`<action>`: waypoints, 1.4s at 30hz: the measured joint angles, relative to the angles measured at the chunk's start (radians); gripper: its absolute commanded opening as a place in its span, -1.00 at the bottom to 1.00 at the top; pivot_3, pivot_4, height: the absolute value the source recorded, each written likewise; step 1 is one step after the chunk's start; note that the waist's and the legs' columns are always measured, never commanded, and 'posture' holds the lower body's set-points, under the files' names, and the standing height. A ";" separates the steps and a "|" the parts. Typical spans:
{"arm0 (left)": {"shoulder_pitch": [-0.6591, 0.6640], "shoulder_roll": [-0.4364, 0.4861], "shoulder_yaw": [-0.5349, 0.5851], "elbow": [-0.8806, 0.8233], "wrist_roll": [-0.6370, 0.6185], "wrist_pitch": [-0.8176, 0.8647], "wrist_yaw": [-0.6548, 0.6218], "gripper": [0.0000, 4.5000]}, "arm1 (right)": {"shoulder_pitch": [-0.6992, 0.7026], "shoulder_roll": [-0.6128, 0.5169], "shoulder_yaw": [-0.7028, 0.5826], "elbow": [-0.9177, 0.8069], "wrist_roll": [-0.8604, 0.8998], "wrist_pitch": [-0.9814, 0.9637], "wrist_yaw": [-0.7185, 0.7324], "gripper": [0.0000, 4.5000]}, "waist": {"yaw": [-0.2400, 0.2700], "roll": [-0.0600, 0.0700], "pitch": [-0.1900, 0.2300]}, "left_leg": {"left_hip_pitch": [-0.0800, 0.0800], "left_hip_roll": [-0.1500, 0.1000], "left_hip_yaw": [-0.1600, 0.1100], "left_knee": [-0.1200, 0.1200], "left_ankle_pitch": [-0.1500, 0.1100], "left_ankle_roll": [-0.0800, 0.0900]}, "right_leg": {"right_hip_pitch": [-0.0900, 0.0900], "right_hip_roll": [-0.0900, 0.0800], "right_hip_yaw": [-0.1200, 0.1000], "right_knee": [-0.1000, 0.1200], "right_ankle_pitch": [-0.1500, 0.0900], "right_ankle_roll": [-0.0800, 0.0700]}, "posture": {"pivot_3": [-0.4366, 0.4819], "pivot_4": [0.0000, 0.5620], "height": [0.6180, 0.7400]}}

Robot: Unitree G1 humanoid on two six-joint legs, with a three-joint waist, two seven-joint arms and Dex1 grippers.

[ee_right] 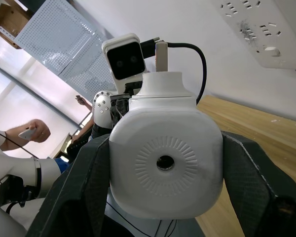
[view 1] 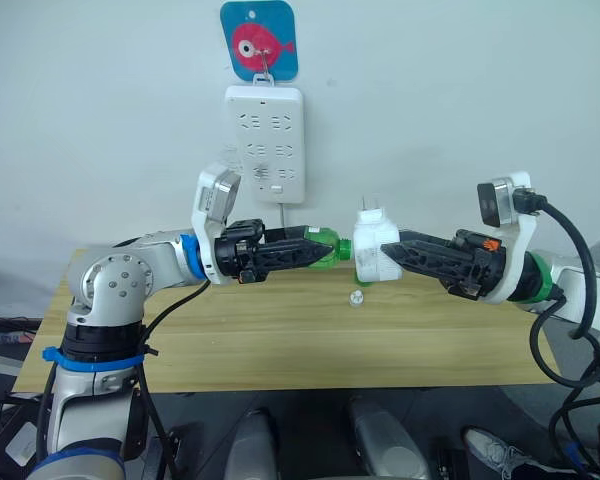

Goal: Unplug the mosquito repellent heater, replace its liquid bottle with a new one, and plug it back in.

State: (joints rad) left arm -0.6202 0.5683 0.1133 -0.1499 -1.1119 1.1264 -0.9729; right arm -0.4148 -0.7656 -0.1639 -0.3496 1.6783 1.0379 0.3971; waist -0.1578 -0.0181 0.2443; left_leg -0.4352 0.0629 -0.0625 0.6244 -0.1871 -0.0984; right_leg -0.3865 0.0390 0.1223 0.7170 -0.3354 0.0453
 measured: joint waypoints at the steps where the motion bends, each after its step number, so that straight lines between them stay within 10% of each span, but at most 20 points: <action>1: 0.000 0.000 0.000 0.000 0.000 0.000 0.002 0.03 | 0.000 0.001 0.000 0.000 0.000 -0.001 -0.004 0.28 | 0.000 0.000 0.000 | 0.000 0.000 0.000 0.000 0.000 0.000 | 0.000 0.000 0.000 0.000 0.000 0.000 | -0.44 -0.36 1.00; 26: 0.019 -0.044 0.012 -0.017 -0.017 0.000 0.045 0.03 | 0.010 0.043 0.039 -0.023 0.111 -0.046 -0.158 0.28 | 0.003 0.000 0.000 | 0.000 0.000 0.000 0.000 0.000 0.000 | 0.000 0.000 0.000 0.000 0.000 0.000 | -0.44 -0.37 1.00; 32: 0.017 -0.088 -0.011 -0.022 -0.008 -0.023 0.053 0.03 | 0.000 0.030 0.107 -0.042 0.150 -0.025 -0.184 1.00 | 0.004 0.000 -0.001 | 0.000 0.000 0.000 0.000 0.000 0.000 | 0.000 0.000 0.000 0.000 0.000 0.000 | -0.44 -0.37 1.00; 42: 0.011 -0.117 -0.005 0.001 -0.008 -0.047 0.094 0.03 | 0.001 -0.032 0.110 -0.085 0.049 -0.008 -0.155 1.00 | 0.009 0.000 -0.001 | 0.000 0.000 0.000 0.000 0.000 0.000 | 0.000 0.000 0.000 0.000 0.000 0.001 | -0.47 -0.37 1.00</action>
State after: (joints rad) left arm -0.6088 0.4517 0.1084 -0.1487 -1.1198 1.0794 -0.8788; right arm -0.4139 -0.7973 -0.0536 -0.4348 1.7277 1.0299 0.2420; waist -0.1490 -0.0183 0.2430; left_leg -0.4354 0.0629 -0.0627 0.6249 -0.1871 -0.0984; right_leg -0.3864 0.0390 0.1222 0.7169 -0.3357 0.0460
